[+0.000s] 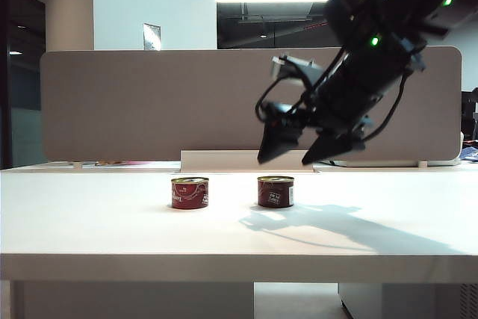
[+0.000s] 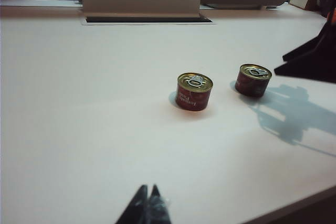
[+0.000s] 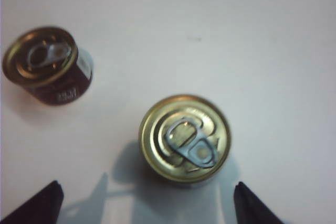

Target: Stack a can of tomatoes on the right onto the can of tomatoes on the left.

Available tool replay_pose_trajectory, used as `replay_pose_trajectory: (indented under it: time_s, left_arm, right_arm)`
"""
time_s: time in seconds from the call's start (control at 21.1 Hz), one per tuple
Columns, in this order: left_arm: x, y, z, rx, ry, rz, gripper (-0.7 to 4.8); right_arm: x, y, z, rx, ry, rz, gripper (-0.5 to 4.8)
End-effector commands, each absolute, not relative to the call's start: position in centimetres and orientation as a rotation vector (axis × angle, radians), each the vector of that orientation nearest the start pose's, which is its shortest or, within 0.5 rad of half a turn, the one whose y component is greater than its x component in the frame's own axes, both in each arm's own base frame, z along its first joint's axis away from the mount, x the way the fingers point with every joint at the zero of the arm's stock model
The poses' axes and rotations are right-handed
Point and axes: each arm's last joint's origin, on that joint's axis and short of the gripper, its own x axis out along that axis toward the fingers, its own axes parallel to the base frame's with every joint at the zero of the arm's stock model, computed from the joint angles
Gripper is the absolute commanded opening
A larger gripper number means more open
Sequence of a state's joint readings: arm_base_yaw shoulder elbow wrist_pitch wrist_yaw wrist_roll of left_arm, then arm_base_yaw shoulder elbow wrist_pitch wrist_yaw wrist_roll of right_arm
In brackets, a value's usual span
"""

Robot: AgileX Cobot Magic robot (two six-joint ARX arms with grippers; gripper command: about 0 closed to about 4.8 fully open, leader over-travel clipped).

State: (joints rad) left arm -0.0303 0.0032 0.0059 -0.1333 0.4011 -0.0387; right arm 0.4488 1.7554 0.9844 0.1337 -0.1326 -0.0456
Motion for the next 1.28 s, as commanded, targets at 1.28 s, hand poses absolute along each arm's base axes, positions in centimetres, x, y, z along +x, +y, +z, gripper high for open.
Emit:
replay_pose_trajectory:
  time_s: [1.28]
  left_arm:
    - [9.4,-1.4,15.3,-0.063,0.144,-0.431,-0.06]
  right_arm:
    - [36.8,18.2,13.9,-0.12,0.63,0.563,4.79]
